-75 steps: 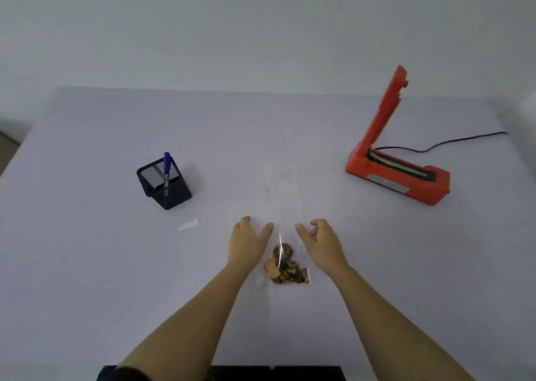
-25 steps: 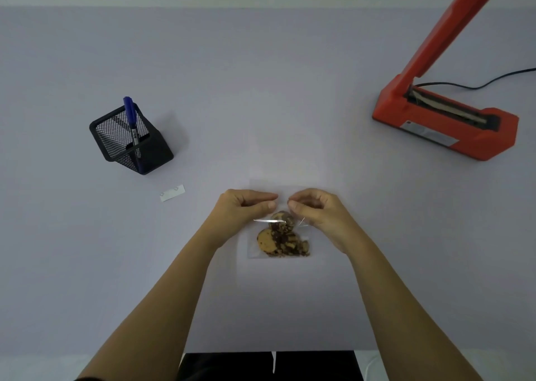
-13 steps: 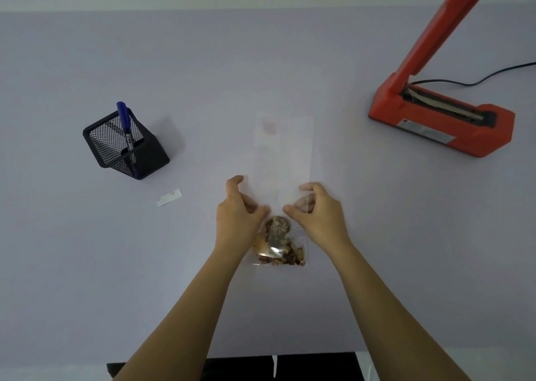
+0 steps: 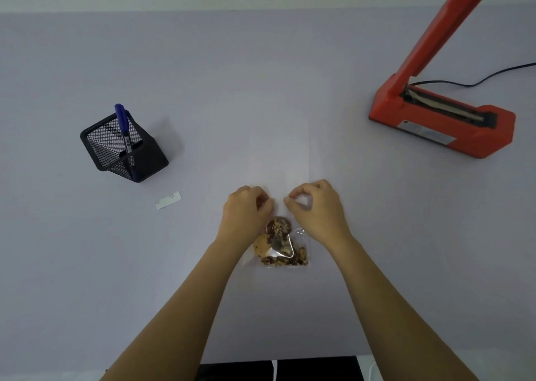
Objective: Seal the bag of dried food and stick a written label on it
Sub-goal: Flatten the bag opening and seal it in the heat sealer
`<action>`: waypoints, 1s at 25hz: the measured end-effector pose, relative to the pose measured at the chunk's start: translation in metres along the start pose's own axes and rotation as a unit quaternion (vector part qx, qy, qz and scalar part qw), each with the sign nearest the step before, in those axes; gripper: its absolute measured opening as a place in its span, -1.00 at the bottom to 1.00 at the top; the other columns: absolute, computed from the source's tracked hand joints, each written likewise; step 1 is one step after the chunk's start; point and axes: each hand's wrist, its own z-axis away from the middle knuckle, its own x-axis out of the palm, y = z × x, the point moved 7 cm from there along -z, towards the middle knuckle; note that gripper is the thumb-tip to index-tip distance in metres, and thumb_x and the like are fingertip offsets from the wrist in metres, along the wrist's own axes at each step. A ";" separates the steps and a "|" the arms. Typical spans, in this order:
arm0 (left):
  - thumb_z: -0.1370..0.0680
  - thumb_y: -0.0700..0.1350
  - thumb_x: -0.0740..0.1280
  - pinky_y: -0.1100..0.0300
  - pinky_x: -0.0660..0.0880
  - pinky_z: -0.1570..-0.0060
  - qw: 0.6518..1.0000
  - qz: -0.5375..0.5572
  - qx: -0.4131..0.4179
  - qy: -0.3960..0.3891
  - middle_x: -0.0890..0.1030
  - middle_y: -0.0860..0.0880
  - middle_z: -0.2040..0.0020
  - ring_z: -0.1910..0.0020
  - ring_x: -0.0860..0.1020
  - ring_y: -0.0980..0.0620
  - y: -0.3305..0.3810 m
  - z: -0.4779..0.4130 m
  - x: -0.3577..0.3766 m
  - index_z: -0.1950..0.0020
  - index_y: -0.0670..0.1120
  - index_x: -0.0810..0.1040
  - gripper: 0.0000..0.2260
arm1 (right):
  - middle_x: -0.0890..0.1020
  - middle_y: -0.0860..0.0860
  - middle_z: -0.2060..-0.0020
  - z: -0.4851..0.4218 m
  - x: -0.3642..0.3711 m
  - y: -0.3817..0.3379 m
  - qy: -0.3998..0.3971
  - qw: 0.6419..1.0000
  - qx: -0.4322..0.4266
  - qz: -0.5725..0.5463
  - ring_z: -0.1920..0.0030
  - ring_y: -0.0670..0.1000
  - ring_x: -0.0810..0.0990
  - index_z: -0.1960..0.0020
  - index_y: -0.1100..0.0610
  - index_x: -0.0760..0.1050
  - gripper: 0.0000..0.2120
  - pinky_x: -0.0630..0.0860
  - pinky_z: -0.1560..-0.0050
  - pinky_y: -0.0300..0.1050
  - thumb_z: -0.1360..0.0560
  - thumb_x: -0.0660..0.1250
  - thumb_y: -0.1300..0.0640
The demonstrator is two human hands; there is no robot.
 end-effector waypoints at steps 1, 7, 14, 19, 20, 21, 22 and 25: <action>-0.50 -0.06 0.35 0.24 0.39 0.21 1.000 -0.001 -0.012 0.000 0.59 -0.04 0.19 0.20 0.51 0.02 0.000 -0.001 0.000 0.14 -0.14 0.59 -0.85 | 0.51 -0.03 0.03 -0.002 0.002 0.001 -0.006 1.000 0.009 -0.018 0.08 -0.08 0.44 0.06 0.03 0.58 -0.87 0.37 0.05 -0.19 -0.44 0.38 0.01; -0.48 -0.03 0.40 0.24 0.34 0.25 0.998 -0.002 -0.055 -0.014 0.54 -0.04 0.20 0.23 0.47 0.02 -0.007 -0.009 0.005 0.16 -0.14 0.53 -0.82 | 0.45 -0.02 0.07 -0.010 -0.003 0.003 0.018 1.000 0.020 0.010 0.10 -0.09 0.42 0.08 0.07 0.59 -0.85 0.42 0.02 -0.20 -0.38 0.47 0.09; -0.51 -0.15 0.35 0.16 0.48 0.13 0.999 -0.007 -0.034 -0.003 0.59 -0.05 0.15 0.16 0.53 -0.01 -0.014 -0.008 -0.004 0.09 -0.16 0.58 -0.91 | 0.63 0.06 0.12 -0.006 0.002 -0.021 -0.034 0.992 -0.082 0.089 0.11 0.01 0.59 0.02 0.17 0.61 -0.89 0.49 0.09 -0.22 -0.46 0.36 0.23; -0.47 -0.30 0.32 0.14 0.50 0.14 0.991 -0.021 0.123 -0.036 0.60 -0.11 0.12 0.18 0.55 -0.07 0.003 -0.009 0.003 0.06 -0.17 0.66 -0.86 | 0.67 0.06 0.17 -0.011 0.000 -0.021 -0.038 0.994 -0.074 0.076 0.18 -0.02 0.60 0.06 0.17 0.62 -0.91 0.53 0.09 -0.22 -0.45 0.38 0.21; -0.47 -0.30 0.33 0.19 0.47 0.13 0.990 -0.014 0.133 -0.042 0.59 -0.11 0.11 0.16 0.55 -0.06 0.004 -0.011 0.002 0.07 -0.16 0.66 -0.86 | 0.66 0.07 0.14 -0.013 0.001 -0.022 -0.042 0.992 -0.080 0.083 0.15 0.00 0.60 0.05 0.18 0.62 -0.91 0.52 0.08 -0.21 -0.46 0.38 0.22; -0.48 -0.29 0.35 0.22 0.43 0.11 0.988 -0.014 0.147 -0.044 0.58 -0.10 0.08 0.13 0.54 -0.06 0.003 -0.015 0.001 0.07 -0.15 0.67 -0.87 | 0.65 0.08 0.11 -0.014 0.004 -0.023 -0.044 0.991 -0.088 0.092 0.11 0.03 0.60 0.03 0.19 0.61 -0.89 0.51 0.06 -0.20 -0.46 0.38 0.23; -0.47 -0.27 0.37 0.22 0.40 0.07 0.985 -0.022 0.166 -0.047 0.57 -0.09 0.05 0.07 0.51 -0.08 0.003 -0.018 -0.001 0.06 -0.13 0.67 -0.88 | 0.62 0.08 0.06 -0.016 0.006 -0.023 -0.049 0.989 -0.096 0.100 0.06 0.04 0.59 -0.01 0.19 0.59 -0.87 0.50 0.03 -0.19 -0.46 0.37 0.24; -0.46 -0.09 0.41 0.07 0.35 -0.16 0.972 -0.091 0.192 -0.095 0.48 -0.01 -0.21 -0.19 0.36 -0.08 0.003 -0.032 -0.003 -0.10 0.00 0.61 -0.78 | 0.50 0.06 -0.12 -0.023 0.008 -0.026 -0.067 0.983 -0.112 0.127 -0.14 0.06 0.46 -0.20 0.16 0.48 -0.66 0.42 -0.12 -0.12 -0.44 0.39 0.21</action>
